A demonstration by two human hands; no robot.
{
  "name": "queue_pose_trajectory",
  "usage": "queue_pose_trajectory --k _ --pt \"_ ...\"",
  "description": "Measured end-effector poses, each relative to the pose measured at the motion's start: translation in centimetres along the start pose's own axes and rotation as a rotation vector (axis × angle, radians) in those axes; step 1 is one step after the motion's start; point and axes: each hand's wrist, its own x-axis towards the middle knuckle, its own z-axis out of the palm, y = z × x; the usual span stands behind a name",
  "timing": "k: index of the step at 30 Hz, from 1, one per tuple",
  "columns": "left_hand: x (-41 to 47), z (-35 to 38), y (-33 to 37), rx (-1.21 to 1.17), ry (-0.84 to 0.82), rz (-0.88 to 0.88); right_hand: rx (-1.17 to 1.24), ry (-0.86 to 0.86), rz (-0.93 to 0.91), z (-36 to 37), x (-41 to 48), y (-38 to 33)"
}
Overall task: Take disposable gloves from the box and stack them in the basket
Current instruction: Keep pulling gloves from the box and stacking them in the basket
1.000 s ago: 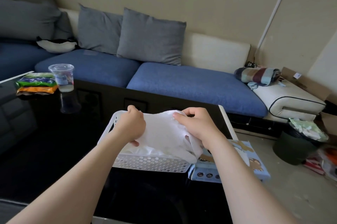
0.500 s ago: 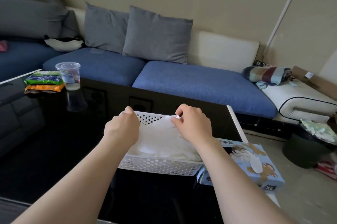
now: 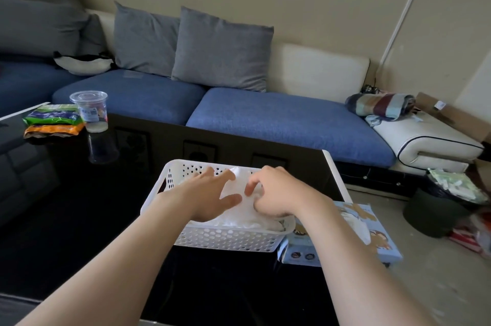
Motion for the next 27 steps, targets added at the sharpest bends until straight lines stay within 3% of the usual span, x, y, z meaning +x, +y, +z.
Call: queue_pose_trajectory --k 4,6,12,15,21,24,27 --pt "0.1 0.3 0.3 0.005 -0.167 -0.088 -0.024 0.013 -0.011 1.2 -0.1 0.5" --pt "0.1 0.2 0.7 0.006 -0.157 -0.088 -0.021 0.015 -0.014 1.4 -0.2 0.8" --pt "0.9 -0.1 2.4 -0.062 0.38 -0.041 0.127 0.208 -0.077 -0.3 -2.0 1.6" --pt "1.2 -0.1 3.6 -0.164 0.509 0.029 0.153 0.328 0.006 -1.2 -2.9 3.0" --pt "0.7 0.7 7.6 -0.159 0.36 0.305 -0.051 0.371 0.395 -1.7 -5.2 7.9" --pt "0.5 1.4 9.6 -0.058 0.283 0.331 -0.186 0.365 0.511 -2.2 -6.5 9.4" --pt "0.4 1.9 11.1 -0.001 0.222 0.323 -0.138 0.332 0.544 -2.2 -7.4 11.0"
